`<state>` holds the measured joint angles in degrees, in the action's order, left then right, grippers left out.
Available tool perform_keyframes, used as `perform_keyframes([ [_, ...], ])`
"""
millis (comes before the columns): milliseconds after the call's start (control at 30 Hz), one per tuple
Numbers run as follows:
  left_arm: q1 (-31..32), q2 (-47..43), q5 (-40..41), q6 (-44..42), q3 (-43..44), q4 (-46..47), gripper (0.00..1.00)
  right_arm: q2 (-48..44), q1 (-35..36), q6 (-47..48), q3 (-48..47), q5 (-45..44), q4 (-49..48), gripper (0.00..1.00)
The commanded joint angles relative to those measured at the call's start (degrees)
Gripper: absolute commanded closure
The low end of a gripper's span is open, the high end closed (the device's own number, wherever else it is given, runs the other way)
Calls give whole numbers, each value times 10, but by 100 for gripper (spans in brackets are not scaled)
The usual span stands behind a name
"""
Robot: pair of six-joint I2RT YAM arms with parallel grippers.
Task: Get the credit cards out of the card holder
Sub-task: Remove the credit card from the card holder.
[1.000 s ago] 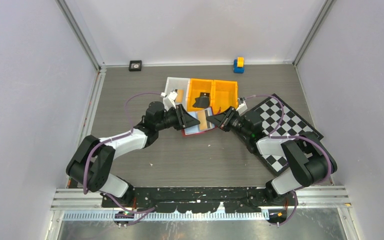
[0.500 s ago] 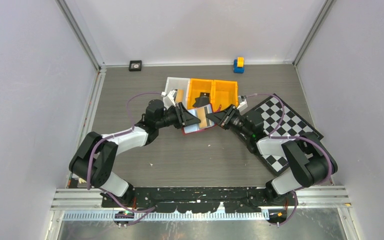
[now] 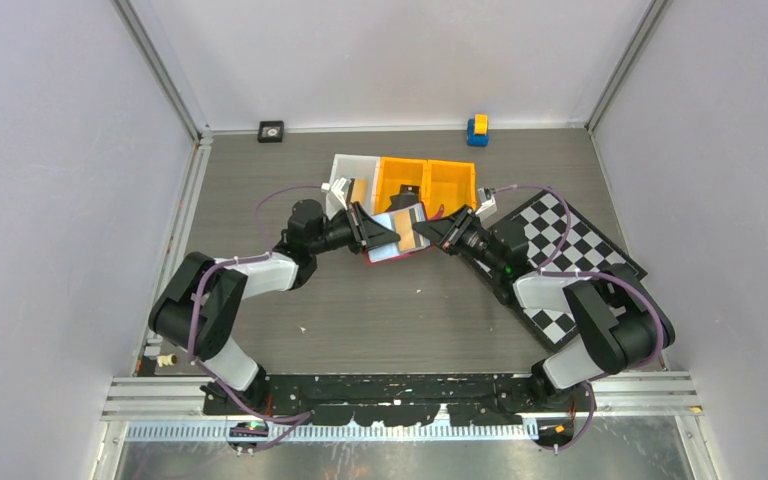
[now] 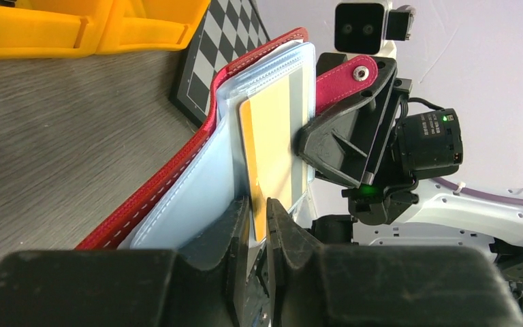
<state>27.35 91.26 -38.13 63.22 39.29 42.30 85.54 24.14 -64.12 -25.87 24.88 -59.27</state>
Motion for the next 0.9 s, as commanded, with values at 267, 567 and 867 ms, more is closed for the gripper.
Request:
perform_keyframes([
  [267, 8, -7, -45, 30, 5, 110, 96, 15, 23, 14, -38, 35, 6, 99],
  [567, -9, -25, -30, 34, -16, 124, 96, 15, 30, 24, -42, 19, 33, 100],
  [867, -19, -17, -30, 59, -26, 160, 81, 13, 30, 22, -39, 26, 18, 100],
])
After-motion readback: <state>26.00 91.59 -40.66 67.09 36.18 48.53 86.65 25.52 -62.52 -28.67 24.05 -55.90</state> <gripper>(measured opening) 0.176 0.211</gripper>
